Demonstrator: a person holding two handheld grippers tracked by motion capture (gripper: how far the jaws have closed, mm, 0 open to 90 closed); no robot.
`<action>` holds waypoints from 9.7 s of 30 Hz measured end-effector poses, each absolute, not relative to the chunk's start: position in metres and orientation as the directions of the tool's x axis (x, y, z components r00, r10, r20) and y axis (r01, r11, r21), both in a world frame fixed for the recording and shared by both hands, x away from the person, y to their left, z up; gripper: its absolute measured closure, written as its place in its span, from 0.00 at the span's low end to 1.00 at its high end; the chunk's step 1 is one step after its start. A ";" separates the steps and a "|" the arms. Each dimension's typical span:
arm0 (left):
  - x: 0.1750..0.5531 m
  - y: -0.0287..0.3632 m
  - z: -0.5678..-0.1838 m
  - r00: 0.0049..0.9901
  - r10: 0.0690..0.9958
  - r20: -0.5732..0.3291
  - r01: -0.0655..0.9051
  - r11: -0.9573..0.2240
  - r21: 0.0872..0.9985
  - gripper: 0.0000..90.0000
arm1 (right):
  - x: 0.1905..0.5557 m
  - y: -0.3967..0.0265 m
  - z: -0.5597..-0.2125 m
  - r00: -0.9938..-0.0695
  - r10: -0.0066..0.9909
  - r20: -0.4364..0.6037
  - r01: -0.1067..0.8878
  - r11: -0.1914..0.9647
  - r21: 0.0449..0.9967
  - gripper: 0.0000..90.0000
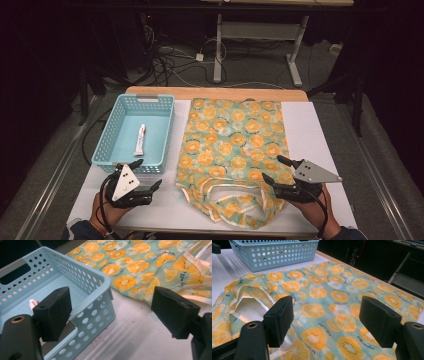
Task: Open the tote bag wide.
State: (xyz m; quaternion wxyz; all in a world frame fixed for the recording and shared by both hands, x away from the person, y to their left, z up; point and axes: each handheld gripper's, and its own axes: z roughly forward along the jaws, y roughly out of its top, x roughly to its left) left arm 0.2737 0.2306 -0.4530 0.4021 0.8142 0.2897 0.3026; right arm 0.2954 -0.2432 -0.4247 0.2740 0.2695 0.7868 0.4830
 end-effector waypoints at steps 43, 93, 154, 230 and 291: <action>0.270 0.231 -0.452 0.665 0.695 0.272 0.219 -0.531 0.819 0.19 | 0.373 -0.091 -0.463 -0.939 0.253 -0.235 0.112 0.867 0.486 0.87; 0.301 0.240 -0.422 0.602 0.737 0.306 0.177 -0.497 0.850 0.22 | 0.449 -0.125 -0.346 -0.637 0.714 -0.290 0.288 0.569 0.770 1.00; 0.282 0.226 -0.428 0.682 0.671 0.292 0.173 -0.535 0.827 0.22 | 0.349 -0.148 -0.435 -0.890 0.439 -0.123 0.256 0.705 0.661 1.00; 0.441 0.255 -0.411 0.540 0.815 0.209 0.649 -0.562 0.514 0.25 | 0.405 -0.200 -0.276 -0.638 0.744 -0.199 0.096 0.333 0.938 1.00; 0.342 0.187 -0.369 0.746 0.637 0.194 0.200 -0.492 0.848 0.78 | 0.399 -0.184 -0.280 -0.605 0.748 -0.274 0.036 0.369 0.929 1.00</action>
